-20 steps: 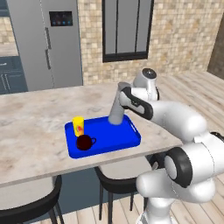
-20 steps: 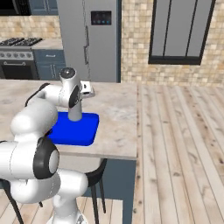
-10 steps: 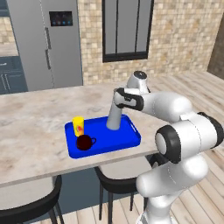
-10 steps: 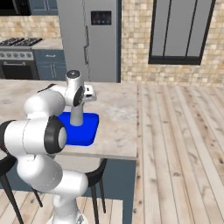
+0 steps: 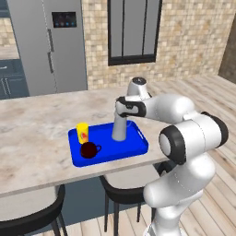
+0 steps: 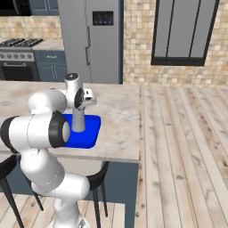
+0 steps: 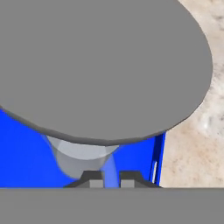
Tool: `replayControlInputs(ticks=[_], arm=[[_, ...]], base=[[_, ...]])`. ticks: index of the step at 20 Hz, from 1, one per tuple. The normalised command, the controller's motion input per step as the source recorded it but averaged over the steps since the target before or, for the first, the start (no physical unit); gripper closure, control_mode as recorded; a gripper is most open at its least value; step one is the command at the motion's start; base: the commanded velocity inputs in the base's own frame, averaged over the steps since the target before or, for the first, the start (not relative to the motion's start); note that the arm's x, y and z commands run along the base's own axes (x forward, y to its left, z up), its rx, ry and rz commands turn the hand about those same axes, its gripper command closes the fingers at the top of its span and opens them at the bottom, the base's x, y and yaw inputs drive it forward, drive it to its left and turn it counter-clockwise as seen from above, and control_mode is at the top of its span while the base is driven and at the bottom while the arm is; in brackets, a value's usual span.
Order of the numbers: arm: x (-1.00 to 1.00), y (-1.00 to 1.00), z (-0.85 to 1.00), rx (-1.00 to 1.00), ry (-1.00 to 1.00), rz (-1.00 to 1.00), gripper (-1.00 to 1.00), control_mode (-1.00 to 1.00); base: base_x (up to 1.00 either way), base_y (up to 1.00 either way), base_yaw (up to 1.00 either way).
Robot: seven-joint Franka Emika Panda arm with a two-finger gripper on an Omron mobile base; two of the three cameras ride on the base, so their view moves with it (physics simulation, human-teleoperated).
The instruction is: There is a tray on the dining counter. Grab the cup, mug, and pitcher and place them on the tray. The pitcher may be placed next to the tray if it cannot fit the tray.
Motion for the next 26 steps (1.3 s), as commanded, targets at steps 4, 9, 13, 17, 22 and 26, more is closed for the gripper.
replayControlInputs(ticks=[4,9,13,17,22,26], arm=[[0.01,0.04,-0.16,-0.02,0.01,0.00,1.00,-1.00],[0.01,0.00,-0.13,0.00,0.00,0.00,1.00,-1.00],[0.00,0.05,-0.08,0.00,0.00,0.00,1.00,-1.00],[0.00,0.00,0.00,0.00,0.00,0.00,1.00,-1.00],[0.00,0.00,0.00,0.00,0.00,0.00,-1.00,-1.00],[0.00,0.00,0.00,0.00,0.00,0.00,-1.00,-1.00]], base=[[0.00,0.00,0.00],[0.00,0.00,0.00],[0.00,0.00,0.00],[0.00,0.00,0.00],[0.00,0.00,0.00],[0.00,0.00,0.00]])
